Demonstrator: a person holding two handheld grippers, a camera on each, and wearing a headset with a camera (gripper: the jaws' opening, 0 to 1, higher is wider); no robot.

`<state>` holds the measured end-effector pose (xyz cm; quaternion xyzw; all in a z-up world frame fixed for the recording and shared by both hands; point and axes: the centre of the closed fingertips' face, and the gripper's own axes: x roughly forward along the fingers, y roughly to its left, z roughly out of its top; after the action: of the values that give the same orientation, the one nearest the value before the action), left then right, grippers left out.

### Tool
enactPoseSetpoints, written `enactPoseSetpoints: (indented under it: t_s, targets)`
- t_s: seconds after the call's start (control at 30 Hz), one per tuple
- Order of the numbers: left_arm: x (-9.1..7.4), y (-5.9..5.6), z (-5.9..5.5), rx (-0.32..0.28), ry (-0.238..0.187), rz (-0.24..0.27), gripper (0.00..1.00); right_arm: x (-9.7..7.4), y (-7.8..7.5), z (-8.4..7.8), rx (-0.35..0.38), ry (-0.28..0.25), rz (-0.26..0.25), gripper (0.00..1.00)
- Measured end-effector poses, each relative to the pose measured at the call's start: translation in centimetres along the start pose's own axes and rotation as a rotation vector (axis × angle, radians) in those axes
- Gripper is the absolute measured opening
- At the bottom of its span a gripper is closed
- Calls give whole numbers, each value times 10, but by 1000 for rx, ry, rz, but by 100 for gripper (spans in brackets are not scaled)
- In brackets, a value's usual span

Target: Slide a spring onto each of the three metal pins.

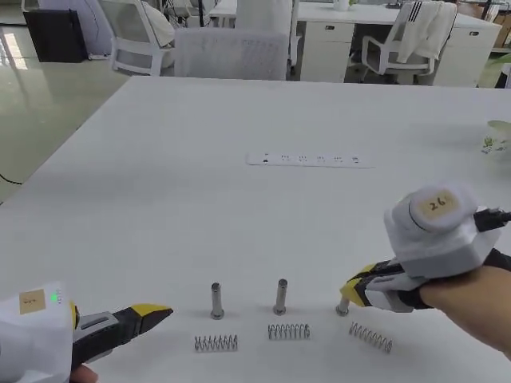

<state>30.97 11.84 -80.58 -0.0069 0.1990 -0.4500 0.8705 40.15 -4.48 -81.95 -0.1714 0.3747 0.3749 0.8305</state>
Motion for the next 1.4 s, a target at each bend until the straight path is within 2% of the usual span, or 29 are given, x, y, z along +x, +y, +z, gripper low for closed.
enactPoseSetpoints:
  t_s: [0.53, 0.8, 1.1, 1.4]
  targets:
    - [-1, -2, 0, 3, -1, -5, 73, -10, 1, -2, -2, -18, -8, 9]
    - [-1, -3, 1, 6, -4, -8, 73, -14, 3, -12, 1, -8, -11, 10]
    - [-1, -4, 2, 7, -5, -12, 73, -15, 4, -32, 12, 33, -3, 9]
    - [-2, -3, 2, 6, -6, -6, 73, -10, 7, -56, -7, 113, 10, 8]
